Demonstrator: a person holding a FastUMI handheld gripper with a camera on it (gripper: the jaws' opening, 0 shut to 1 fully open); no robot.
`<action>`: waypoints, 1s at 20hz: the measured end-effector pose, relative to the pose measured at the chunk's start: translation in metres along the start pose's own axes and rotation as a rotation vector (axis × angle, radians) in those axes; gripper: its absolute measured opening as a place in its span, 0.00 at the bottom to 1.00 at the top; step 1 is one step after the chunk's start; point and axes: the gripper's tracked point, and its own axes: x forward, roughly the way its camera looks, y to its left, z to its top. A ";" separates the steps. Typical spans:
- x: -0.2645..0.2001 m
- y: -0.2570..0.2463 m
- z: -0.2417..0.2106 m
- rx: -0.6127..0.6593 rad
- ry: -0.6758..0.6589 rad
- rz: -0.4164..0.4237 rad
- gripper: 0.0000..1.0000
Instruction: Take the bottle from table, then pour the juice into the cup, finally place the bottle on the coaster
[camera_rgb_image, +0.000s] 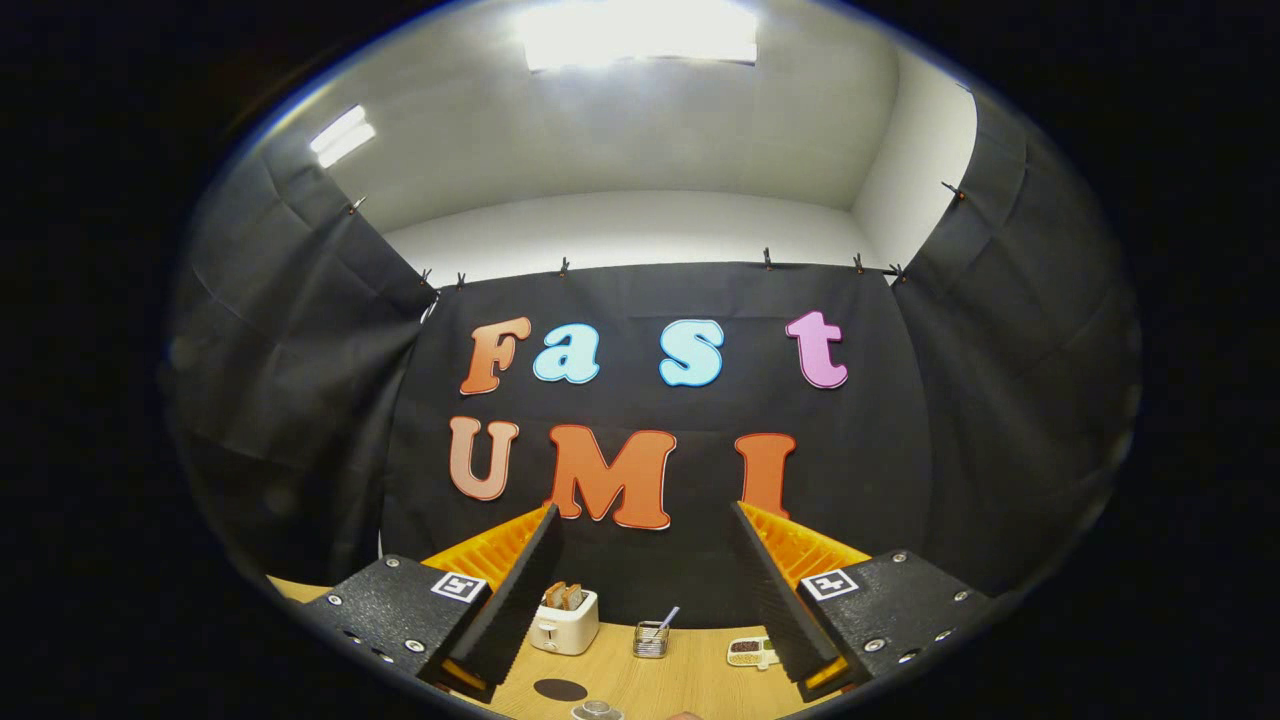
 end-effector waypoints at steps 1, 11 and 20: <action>-0.001 0.002 0.000 0.005 0.002 0.006 0.99; -0.015 0.004 -0.032 -0.031 0.010 -0.021 0.99; -0.032 0.014 -0.125 -0.036 0.075 0.004 0.99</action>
